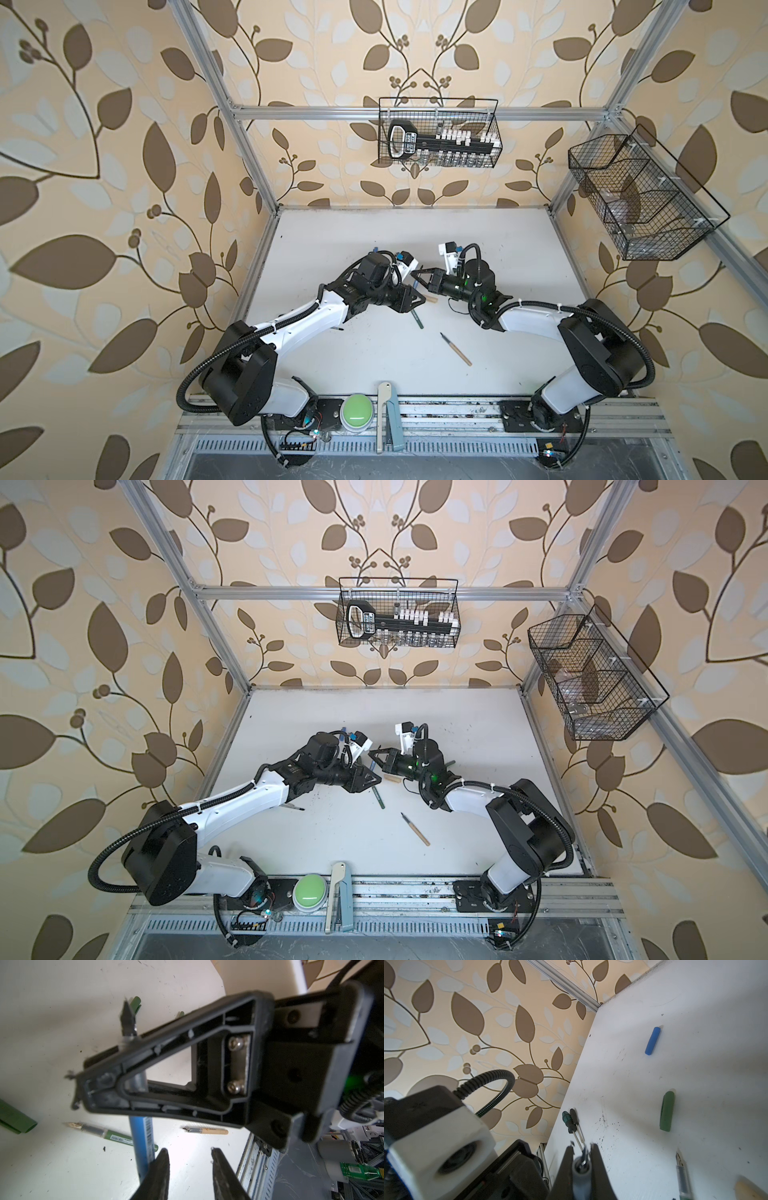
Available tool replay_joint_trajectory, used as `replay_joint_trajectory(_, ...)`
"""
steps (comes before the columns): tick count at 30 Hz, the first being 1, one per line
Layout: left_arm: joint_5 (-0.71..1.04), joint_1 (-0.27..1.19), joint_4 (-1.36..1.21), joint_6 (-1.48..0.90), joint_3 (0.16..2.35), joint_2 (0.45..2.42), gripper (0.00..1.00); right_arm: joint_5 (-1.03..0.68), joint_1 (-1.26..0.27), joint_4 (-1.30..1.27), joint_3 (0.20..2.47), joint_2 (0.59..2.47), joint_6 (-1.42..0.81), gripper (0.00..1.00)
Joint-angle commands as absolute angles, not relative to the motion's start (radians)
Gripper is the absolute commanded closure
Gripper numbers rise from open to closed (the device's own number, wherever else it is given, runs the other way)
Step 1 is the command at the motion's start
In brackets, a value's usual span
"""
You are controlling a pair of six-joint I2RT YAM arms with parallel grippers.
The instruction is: Insert the pens into the pen caps
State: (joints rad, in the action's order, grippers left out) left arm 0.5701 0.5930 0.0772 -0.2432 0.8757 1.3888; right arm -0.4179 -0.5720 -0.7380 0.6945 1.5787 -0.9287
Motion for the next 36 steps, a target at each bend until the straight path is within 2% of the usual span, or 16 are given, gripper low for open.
replay_joint_trajectory(1, 0.577, 0.548, 0.052, -0.255, 0.850, 1.381, 0.62, -0.418, -0.576, -0.682, 0.688, 1.532, -0.895, 1.00)
replay_joint_trajectory(11, 0.569, 0.488, 0.085, -0.230, 0.823, 1.298, 0.54, -0.354, -0.546, -0.466, 0.687, 1.388, -0.794, 1.00)
replay_joint_trajectory(20, 0.787, 0.486, -0.070, -0.307, 0.803, 1.335, 0.44, -0.376, -0.552, -0.569, 0.664, 1.384, -0.836, 1.00)
replay_joint_trajectory(28, 0.790, 0.486, -0.028, -0.277, 0.783, 1.260, 0.40, -0.391, -0.552, -0.623, 0.665, 1.426, -0.857, 1.00)
replay_joint_trajectory(36, 0.847, 0.487, -0.057, -0.302, 0.798, 1.322, 0.40, -0.447, -0.586, -0.765, 0.701, 1.514, -0.918, 1.00)
